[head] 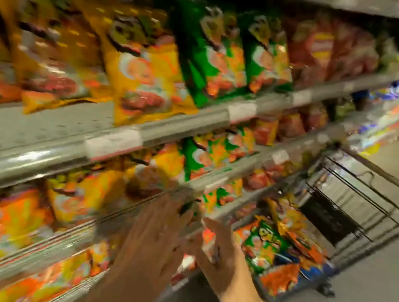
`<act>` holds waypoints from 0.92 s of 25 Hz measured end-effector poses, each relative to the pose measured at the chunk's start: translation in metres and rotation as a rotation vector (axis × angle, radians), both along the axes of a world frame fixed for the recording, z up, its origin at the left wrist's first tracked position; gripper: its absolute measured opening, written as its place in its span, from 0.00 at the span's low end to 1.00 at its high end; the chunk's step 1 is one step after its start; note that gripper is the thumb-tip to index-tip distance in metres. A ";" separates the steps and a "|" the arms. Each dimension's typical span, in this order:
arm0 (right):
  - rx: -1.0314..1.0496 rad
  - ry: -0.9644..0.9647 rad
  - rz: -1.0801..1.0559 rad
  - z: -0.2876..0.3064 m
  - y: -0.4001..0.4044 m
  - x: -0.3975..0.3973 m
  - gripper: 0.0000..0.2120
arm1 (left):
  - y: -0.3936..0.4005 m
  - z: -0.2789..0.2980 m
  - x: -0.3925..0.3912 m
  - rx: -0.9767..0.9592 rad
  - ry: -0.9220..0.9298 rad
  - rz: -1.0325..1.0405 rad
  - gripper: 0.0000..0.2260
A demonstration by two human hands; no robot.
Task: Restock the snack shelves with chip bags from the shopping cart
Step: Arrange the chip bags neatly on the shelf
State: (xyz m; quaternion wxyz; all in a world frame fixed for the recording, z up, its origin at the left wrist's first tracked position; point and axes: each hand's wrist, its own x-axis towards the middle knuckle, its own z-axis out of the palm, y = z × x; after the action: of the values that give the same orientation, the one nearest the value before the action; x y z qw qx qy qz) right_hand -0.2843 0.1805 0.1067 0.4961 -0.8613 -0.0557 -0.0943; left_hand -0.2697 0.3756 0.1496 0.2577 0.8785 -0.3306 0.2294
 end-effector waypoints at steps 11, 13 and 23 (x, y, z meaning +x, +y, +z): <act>0.034 0.571 -0.330 -0.089 -0.252 -0.009 0.17 | -0.262 -0.100 0.123 0.286 0.725 -0.219 0.22; 0.046 0.578 -0.383 -0.104 -0.276 0.003 0.19 | -0.284 -0.118 0.149 0.354 0.819 -0.261 0.22; 0.257 0.966 -0.674 -0.142 -0.345 0.080 0.29 | -0.404 -0.182 0.284 0.499 1.065 -0.326 0.27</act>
State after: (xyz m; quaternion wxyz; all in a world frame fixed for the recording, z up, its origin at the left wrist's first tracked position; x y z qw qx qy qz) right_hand -0.2044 -0.1645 -0.0351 0.5081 -0.7100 0.4641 0.1496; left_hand 0.0146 -0.0283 -0.0323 0.2056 0.8444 -0.3303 -0.3683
